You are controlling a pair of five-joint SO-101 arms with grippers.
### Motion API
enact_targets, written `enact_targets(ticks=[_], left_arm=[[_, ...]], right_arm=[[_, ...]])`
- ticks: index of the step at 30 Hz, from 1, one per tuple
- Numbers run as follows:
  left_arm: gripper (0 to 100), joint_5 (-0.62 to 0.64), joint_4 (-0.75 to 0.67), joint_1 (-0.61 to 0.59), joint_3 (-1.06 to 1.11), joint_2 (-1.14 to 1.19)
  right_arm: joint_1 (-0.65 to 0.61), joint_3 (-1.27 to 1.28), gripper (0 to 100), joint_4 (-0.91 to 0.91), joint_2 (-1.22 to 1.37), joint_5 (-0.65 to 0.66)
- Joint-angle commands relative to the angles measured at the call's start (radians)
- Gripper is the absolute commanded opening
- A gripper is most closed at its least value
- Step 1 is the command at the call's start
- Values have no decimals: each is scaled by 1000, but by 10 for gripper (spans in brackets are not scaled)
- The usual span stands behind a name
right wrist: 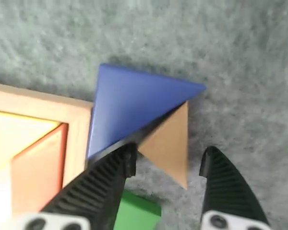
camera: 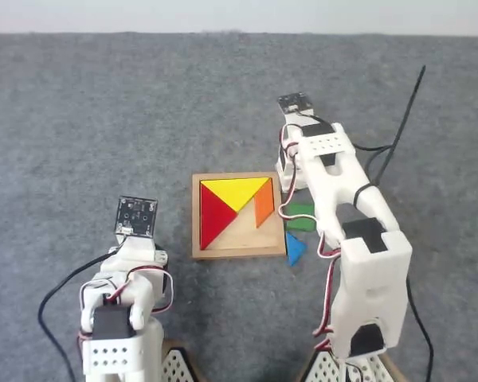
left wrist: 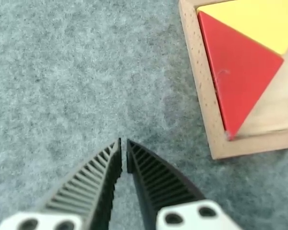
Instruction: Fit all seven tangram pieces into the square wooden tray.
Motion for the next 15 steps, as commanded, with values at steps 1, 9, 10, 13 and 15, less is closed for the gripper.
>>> enact_targets(ticks=[1, 9, 10, 13, 15], left_arm=[[21, -2, 3, 2, -12, -20], [21, -2, 3, 2, -12, -20], [21, -2, 3, 2, -12, -20], [21, -2, 3, 2, -12, -20], [21, -2, 3, 2, -12, -20]], right_arm=[[39, -49, 220, 10, 5, -8], [5, -51, 220, -21, 5, -75], [5, -51, 220, -28, 5, -87], [-2, -51, 220, -30, 5, -94], [-1, -51, 220, -36, 5, -97]])
